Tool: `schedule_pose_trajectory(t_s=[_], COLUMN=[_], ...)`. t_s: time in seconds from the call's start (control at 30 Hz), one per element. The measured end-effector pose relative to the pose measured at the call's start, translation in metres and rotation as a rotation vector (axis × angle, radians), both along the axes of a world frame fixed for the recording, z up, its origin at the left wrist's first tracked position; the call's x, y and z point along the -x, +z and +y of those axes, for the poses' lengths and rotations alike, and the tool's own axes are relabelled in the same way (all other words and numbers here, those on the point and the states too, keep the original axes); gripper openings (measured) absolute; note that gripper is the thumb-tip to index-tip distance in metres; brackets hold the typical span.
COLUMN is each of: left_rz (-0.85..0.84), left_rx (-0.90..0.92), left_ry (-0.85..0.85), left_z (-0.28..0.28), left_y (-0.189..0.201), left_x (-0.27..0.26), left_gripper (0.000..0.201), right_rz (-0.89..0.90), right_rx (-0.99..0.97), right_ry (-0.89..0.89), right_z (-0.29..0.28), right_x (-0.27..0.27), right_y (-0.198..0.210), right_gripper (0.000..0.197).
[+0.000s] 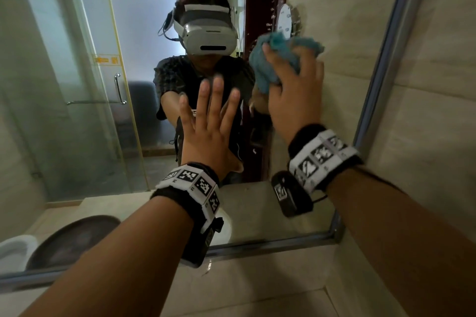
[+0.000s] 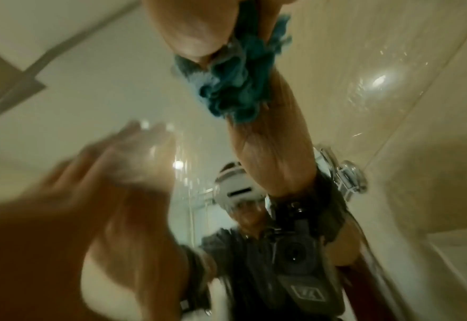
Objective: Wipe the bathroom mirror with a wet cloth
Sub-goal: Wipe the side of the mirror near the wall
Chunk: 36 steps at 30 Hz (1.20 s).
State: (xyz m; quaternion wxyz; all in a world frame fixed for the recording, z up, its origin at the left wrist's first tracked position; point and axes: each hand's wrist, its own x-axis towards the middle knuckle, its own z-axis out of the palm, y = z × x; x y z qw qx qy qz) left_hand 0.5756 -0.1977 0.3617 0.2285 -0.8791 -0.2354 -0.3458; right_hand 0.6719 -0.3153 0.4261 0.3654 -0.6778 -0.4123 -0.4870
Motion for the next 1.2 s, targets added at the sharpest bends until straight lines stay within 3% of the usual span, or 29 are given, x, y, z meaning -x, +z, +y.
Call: schedule_pose_trajectory(t_s=[0.1, 0.17, 0.27, 0.4, 0.5, 0.57, 0.67, 0.77, 0.9, 0.97, 1.1, 1.17, 1.2], left_rz=[-0.001, 0.002, 0.013, 0.02, 0.025, 0.038, 0.071, 0.084, 0.018, 0.014, 0.009, 0.04, 0.059], left_rx=[-0.02, -0.012, 0.003, 0.016, 0.02, 0.021, 0.047, 0.033, -0.063, -0.056, -0.037, -0.002, 0.001], left_ry=[0.001, -0.005, 0.018, 0.022, 0.01, 0.017, 0.026, 0.017, 0.014, -0.006, 0.001, 0.006, 0.013], left_z=[0.0, -0.002, -0.003, -0.003, -0.003, -0.004, -0.011, -0.017, -0.022, -0.019, -0.01, -0.004, -0.003], left_y=[0.001, 0.001, 0.002, 0.002, 0.003, 0.005, 0.009, 0.018, 0.058, 0.081, 0.109, 0.111, 0.11], left_x=[0.001, 0.002, 0.002, 0.001, 0.003, 0.005, 0.009, 0.016, 0.032, 0.031, 0.019, 0.013, 0.011], left_gripper=[0.146, 0.144, 0.147, 0.149, 0.149, 0.148, 0.14, 0.119, 0.111, 0.11, 0.117, 0.132, 0.139], right_rz=[-0.018, -0.092, -0.16, -0.142, -0.129, -0.116, -0.143, -0.103, 0.055, 0.09, -0.016, -0.066, -0.036], right_rx=[0.233, 0.325, 0.318, 0.143, 0.165, 0.253, 0.308, 0.317, 0.095, 0.1, 0.357, 0.363, 0.275], right_ry=[0.0, -0.011, -0.035, -0.051, -0.12, -0.053, -0.037, -0.024, -0.06, -0.075, 0.028, 0.045, 0.049], right_z=[-0.003, -0.01, -0.011, -0.004, 0.003, 0.002, -0.012, -0.015, -0.006, -0.004, -0.01, -0.013, -0.012], right_x=[0.011, 0.003, -0.004, -0.008, -0.005, 0.0, 0.002, 0.003, -0.001, 0.008, 0.025, 0.014, 0.01], right_y=[-0.055, -0.07, -0.035, 0.022, -0.001, -0.035, -0.057, -0.021, 0.05, 0.044, -0.003, 0.013, 0.029], right_gripper=[0.053, 0.053, 0.056, 0.043, 0.038, 0.039, 0.055, 0.053, 0.048, 0.05, 0.043, 0.046, 0.048])
